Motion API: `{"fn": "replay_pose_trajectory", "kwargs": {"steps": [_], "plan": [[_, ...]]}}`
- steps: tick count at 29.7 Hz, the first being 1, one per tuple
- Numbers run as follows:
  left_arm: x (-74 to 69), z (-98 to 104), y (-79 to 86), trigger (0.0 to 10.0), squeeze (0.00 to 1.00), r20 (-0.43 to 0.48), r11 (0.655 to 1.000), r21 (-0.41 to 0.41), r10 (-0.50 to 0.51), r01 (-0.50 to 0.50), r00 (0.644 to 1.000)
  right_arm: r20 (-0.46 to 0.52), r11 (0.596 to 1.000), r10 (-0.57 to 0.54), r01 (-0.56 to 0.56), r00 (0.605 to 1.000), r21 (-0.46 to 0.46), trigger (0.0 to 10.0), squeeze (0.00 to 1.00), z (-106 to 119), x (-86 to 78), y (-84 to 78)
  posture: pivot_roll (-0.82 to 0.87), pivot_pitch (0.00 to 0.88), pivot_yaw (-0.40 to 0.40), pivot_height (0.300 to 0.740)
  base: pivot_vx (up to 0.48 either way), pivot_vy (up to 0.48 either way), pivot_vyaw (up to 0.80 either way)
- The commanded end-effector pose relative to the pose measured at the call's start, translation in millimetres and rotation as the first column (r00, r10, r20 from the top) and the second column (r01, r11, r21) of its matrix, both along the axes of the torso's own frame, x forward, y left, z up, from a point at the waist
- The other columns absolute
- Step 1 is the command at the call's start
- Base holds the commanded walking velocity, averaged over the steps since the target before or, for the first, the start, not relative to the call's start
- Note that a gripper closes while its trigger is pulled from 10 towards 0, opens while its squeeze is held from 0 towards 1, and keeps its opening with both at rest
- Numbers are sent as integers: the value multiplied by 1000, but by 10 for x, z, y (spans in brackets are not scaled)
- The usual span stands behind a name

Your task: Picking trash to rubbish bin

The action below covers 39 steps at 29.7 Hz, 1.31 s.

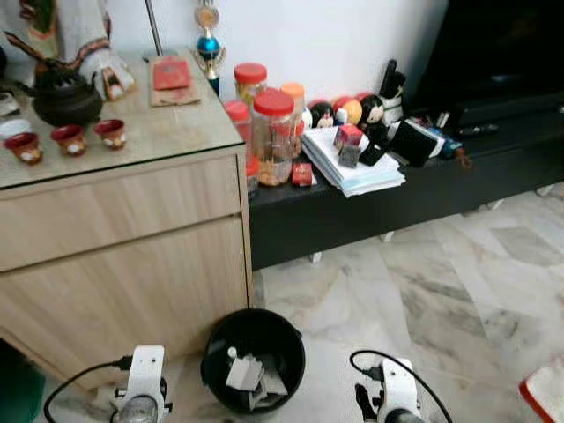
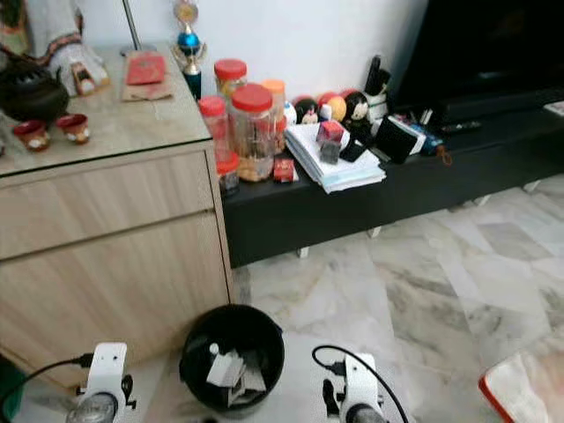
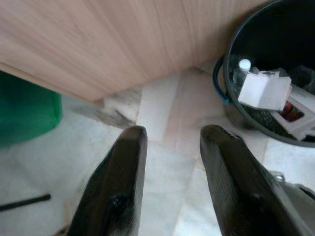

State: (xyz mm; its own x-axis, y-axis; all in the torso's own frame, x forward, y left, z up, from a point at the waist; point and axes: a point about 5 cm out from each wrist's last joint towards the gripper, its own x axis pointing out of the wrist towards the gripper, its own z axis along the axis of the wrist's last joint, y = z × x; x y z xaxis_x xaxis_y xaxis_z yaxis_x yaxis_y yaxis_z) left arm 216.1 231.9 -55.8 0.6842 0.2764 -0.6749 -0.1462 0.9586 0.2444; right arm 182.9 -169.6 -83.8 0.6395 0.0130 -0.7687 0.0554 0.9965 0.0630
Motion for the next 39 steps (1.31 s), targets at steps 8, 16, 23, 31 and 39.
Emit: {"fn": "replay_pose_trajectory", "kwargs": {"steps": [8, 16, 23, 31, 39], "plan": [[-73, -44, 5, 10000, 0, -19, 1000, -14, 16, -16, 1000, 10, 1000, -10, 10, 1000, -4, 10000, 0, 17, 26, -40, -47, 0, -5, 740, -299, 0, 0], [-74, -45, -1, 10000, 0, -18, 1000, -15, 16, -16, 1000, 13, 1000, -11, 11, 1000, -2, 10000, 0, 17, 23, -43, -47, 0, -7, 740, -299, 0, 0], [-76, -47, -4, 10000, 0, -18, 1000, -17, 20, -20, 1000, 24, 1000, -16, 15, 1000, 6, 10000, 0, 26, 39, -37, -46, 0, -10, 740, -300, 0, 0], [-74, -49, -13, 10000, 0, -20, 1000, -18, 20, -20, 1000, 24, 1000, -17, 16, 1000, 7, 10000, 0, 26, 38, -45, -46, 0, -13, 740, -108, 0, 0], [-82, -54, -13, 10000, 0, -21, 999, -19, 29, -29, 999, 23, 1000, -25, 25, 999, 12, 10000, 0, 24, 33, -48, -44, 0, -13, 740, 0, 0, 0]]}}
